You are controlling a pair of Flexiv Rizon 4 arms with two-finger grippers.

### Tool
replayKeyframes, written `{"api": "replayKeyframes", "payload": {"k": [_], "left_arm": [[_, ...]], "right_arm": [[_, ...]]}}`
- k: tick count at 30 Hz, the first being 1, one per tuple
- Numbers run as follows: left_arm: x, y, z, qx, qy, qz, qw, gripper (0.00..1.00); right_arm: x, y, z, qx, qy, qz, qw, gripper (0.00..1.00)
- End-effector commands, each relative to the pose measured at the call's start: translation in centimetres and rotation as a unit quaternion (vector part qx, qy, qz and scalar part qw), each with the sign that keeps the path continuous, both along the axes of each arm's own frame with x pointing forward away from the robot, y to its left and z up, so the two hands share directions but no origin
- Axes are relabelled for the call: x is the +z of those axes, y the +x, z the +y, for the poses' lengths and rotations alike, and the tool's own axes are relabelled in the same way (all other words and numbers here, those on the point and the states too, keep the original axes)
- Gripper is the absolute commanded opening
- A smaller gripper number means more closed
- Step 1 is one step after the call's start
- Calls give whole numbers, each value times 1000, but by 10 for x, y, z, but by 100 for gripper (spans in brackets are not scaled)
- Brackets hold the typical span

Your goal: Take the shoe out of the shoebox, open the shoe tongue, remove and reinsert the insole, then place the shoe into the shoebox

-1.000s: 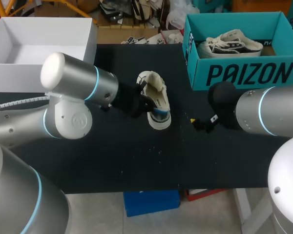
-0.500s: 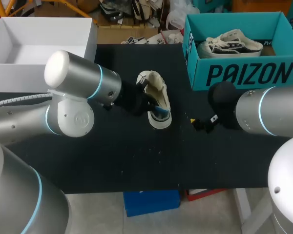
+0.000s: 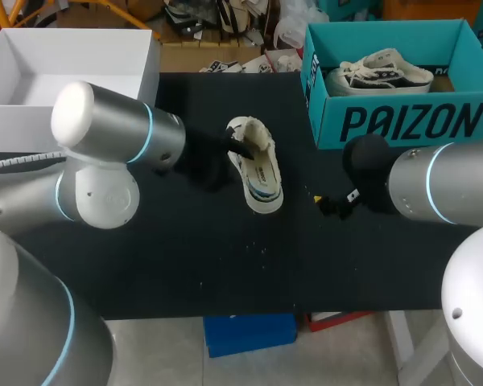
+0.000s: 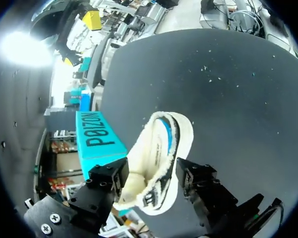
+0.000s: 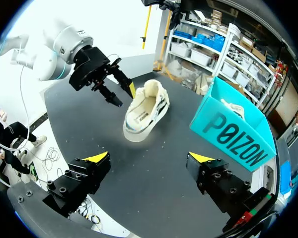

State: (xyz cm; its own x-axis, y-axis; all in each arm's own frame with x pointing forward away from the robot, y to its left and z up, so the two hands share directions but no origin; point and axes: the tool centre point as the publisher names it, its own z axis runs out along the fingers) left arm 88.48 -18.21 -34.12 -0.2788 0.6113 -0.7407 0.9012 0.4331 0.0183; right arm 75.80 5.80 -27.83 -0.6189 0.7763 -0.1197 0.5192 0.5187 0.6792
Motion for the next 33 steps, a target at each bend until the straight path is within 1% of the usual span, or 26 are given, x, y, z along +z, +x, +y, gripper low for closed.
{"api": "replayKeyframes", "payload": {"k": [1, 8, 14, 25, 33], "left_arm": [[2, -5, 2, -1, 65, -8, 998, 0], [-10, -3, -2, -15, 100, -7, 995, 0], [-21, -2, -12, -35, 123, 3, 992, 0], [-38, -5, -26, -58, 148, 19, 987, 0], [-49, -1, -36, -64, 159, 29, 985, 0]], "right_arm": [[-2, 0, 1, -1, 1, -2, 1000, 100], [-2, 0, 1, -1, 1, -2, 1000, 100], [-2, 0, 1, -1, 1, -2, 1000, 100], [-2, 0, 1, -1, 1, -2, 1000, 100], [-2, 0, 1, -1, 1, -2, 1000, 100]]}}
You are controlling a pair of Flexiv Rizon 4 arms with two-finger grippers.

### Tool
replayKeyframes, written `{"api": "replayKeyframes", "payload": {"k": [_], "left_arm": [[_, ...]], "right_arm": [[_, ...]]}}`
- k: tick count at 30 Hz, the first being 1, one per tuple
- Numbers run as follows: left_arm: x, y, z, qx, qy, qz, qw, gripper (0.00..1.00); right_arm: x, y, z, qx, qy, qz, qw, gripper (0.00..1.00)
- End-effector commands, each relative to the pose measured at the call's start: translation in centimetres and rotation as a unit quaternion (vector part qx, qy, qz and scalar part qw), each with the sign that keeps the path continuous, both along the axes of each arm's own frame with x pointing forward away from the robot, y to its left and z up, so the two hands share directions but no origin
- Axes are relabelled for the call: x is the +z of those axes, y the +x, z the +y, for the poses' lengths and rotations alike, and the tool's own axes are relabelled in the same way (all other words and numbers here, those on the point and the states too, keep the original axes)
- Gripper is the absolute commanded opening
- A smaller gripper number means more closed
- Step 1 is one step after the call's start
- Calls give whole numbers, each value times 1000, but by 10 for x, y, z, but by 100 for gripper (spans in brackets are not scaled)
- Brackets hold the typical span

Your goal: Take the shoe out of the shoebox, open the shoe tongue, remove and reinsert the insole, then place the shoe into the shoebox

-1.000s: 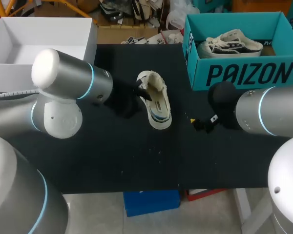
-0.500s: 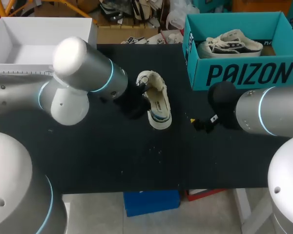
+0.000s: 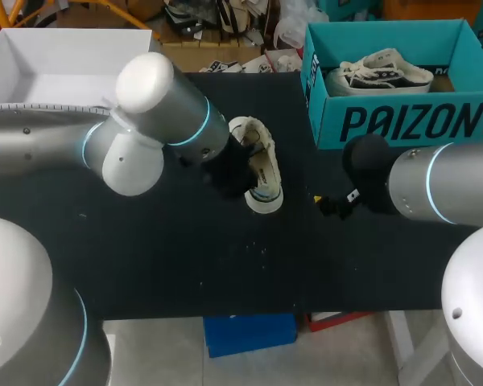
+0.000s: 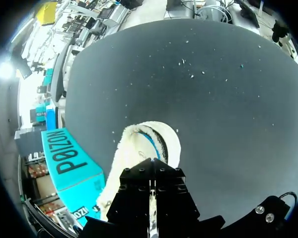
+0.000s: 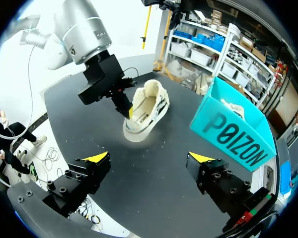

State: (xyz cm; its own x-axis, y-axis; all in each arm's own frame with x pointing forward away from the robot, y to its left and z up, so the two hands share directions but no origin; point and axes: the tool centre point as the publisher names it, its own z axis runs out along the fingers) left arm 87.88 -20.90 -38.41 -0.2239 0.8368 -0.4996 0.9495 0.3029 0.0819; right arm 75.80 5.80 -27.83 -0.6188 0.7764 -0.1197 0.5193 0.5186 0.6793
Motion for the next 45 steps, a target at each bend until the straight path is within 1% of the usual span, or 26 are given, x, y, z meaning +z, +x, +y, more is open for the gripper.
{"api": "replayKeyframes", "payload": {"k": [1, 6, 12, 15, 20, 23, 25, 28, 32, 36, 39, 40, 43, 45], "left_arm": [[-7, 5, -10, -4, 6, 2, 1000, 0], [-14, 10, -16, -11, 19, 8, 1000, 0], [-24, 20, -20, -22, 49, 13, 998, 0], [-31, 24, -22, -24, 56, 18, 998, 0], [-40, 25, -25, -27, 61, 29, 997, 0], [-39, 22, -25, -28, 59, 32, 997, 0], [-34, 21, -22, -27, 50, 28, 998, 0], [-20, 14, -17, -26, 26, 16, 999, 0], [10, 4, -8, -21, -24, 2, 999, 0], [43, 0, 6, -6, -79, -1, 997, 0], [66, -1, 18, 11, -113, -10, 993, 0], [70, 1, 21, 14, -115, -13, 993, 0], [84, 10, 35, 36, -132, -19, 990, 0], [96, 16, 45, 49, -132, -38, 989, 0]], "right_arm": [[-2, 0, 1, -1, 1, -2, 1000, 100], [-2, 0, 1, -1, 1, -2, 1000, 100], [-2, 0, 1, -1, 1, -2, 1000, 100], [-2, 0, 1, -1, 1, -2, 1000, 100], [-2, 0, 1, -1, 1, -2, 1000, 100], [-2, 0, 1, -1, 1, -2, 1000, 100], [-2, 0, 1, -1, 1, -2, 1000, 100], [-2, 0, 1, -1, 1, -2, 1000, 100], [-2, 0, 1, -1, 1, -2, 1000, 100], [-2, 0, 1, -1, 1, -2, 1000, 100], [-2, 0, 1, -1, 1, -2, 1000, 100], [-2, 0, 1, -1, 1, -2, 1000, 100], [-2, 0, 1, -1, 1, -2, 1000, 100], [-2, 0, 1, -1, 1, -2, 1000, 100]]}}
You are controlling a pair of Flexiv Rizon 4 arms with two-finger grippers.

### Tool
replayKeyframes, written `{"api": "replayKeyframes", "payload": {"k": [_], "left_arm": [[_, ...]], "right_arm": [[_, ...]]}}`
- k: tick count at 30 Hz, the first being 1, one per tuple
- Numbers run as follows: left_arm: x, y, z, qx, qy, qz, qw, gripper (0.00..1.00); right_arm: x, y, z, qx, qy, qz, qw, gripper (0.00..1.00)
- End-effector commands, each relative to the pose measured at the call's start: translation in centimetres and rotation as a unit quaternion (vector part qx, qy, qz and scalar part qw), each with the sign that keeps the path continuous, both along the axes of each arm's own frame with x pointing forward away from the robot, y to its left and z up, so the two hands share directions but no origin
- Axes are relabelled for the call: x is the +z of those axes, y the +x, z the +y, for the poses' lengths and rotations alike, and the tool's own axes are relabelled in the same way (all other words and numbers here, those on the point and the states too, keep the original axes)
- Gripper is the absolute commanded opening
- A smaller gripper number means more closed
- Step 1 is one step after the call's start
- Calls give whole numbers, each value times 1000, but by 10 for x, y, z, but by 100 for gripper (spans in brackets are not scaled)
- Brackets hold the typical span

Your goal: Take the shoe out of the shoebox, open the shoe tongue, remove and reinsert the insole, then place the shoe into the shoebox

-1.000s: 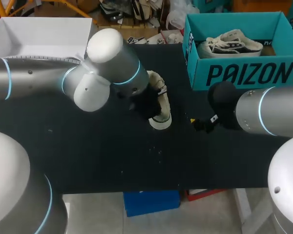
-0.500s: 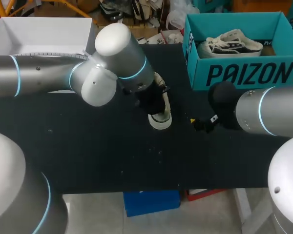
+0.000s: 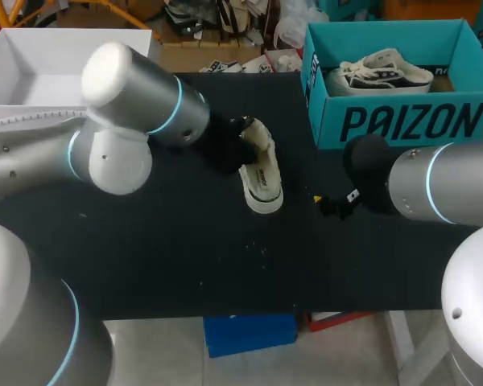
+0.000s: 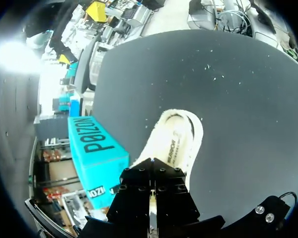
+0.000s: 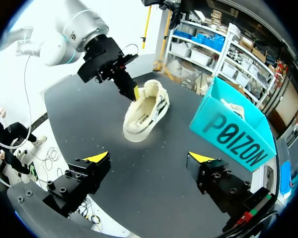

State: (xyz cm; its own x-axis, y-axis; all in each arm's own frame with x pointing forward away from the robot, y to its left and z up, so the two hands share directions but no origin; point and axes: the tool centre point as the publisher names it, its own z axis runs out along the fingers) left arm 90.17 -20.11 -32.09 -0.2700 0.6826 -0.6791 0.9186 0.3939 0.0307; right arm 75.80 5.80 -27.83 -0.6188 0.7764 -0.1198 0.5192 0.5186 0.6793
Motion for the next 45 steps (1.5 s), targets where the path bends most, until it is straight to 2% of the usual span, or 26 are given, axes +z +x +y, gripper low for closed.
{"api": "replayKeyframes", "payload": {"k": [1, 7, 12, 18, 25, 30, 34, 45], "left_arm": [[40, -1, 44, 21, -23, -29, 999, 0], [51, 35, 71, 77, -16, -42, 996, 0], [45, 66, 75, 102, 9, -44, 994, 0], [30, 99, 63, 110, 29, -36, 993, 0], [2, 120, 36, 98, 54, -23, 993, 0], [-9, 125, 20, 88, 52, -14, 995, 0], [-14, 119, 13, 76, 50, -8, 996, 0], [-27, 71, 15, 43, 41, 17, 998, 0]], "right_arm": [[-2, 0, 1, -1, 1, -2, 1000, 100], [-2, 0, 1, -1, 1, -2, 1000, 100], [-2, 0, 1, -1, 1, -2, 1000, 100], [-2, 0, 1, -1, 1, -2, 1000, 100], [-2, 0, 1, -1, 1, -2, 1000, 100], [-2, 0, 1, -1, 1, -2, 1000, 100], [-2, 0, 1, -1, 1, -2, 1000, 100], [-2, 0, 1, -1, 1, -2, 1000, 100]]}}
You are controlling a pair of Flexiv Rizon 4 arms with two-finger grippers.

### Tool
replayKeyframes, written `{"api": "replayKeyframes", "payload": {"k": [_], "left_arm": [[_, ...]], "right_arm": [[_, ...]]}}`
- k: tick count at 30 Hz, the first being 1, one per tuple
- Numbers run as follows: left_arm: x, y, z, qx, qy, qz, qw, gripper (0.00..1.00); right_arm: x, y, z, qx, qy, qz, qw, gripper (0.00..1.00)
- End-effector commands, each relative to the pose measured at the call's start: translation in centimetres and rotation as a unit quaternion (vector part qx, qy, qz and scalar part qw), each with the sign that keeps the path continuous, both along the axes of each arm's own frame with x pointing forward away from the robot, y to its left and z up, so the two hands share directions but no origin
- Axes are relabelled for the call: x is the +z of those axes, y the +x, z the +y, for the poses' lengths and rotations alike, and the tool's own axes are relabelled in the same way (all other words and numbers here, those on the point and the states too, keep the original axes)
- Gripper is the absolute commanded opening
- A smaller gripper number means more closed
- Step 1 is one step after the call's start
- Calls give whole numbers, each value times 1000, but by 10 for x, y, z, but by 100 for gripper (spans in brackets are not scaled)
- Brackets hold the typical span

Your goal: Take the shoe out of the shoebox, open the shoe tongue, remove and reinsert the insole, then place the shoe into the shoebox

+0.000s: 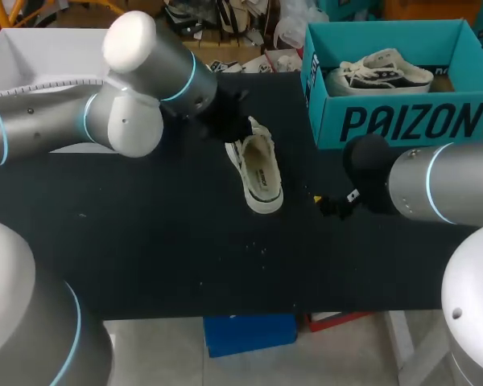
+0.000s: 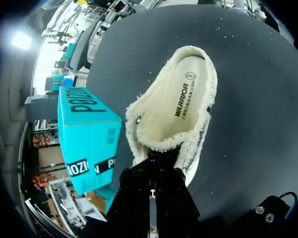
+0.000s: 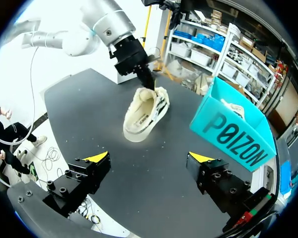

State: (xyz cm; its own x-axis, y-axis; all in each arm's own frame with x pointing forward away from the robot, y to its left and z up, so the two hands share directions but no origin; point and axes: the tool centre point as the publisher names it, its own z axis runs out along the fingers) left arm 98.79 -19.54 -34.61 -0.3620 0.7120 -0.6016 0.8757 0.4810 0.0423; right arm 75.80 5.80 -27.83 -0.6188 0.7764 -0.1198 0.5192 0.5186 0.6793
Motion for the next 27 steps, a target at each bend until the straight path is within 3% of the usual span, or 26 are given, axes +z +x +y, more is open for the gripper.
{"api": "replayKeyframes", "payload": {"k": [1, 5, 17, 18, 19, 22, 27], "left_arm": [[-4, -18, 9, -8, -7, 5, 1000, 0], [-1, -23, 14, -6, -9, 6, 1000, 0], [48, -36, 40, -47, 27, -19, 998, 0], [49, -37, 41, -52, 32, -16, 998, 19], [50, -37, 44, -57, 39, -15, 998, 31], [49, -40, 49, -68, 54, -7, 996, 61], [44, -41, 52, -87, 79, 9, 993, 93]], "right_arm": [[-2, 0, 1, -1, 1, -2, 1000, 100], [-2, 0, 1, -1, 1, -2, 1000, 100], [-2, 0, 1, -1, 1, -2, 1000, 100], [-2, 0, 1, -1, 1, -2, 1000, 100], [-2, 0, 1, -1, 1, -2, 1000, 100], [-2, 0, 1, -1, 1, -2, 1000, 100], [-2, 0, 1, -1, 1, -2, 1000, 100]]}}
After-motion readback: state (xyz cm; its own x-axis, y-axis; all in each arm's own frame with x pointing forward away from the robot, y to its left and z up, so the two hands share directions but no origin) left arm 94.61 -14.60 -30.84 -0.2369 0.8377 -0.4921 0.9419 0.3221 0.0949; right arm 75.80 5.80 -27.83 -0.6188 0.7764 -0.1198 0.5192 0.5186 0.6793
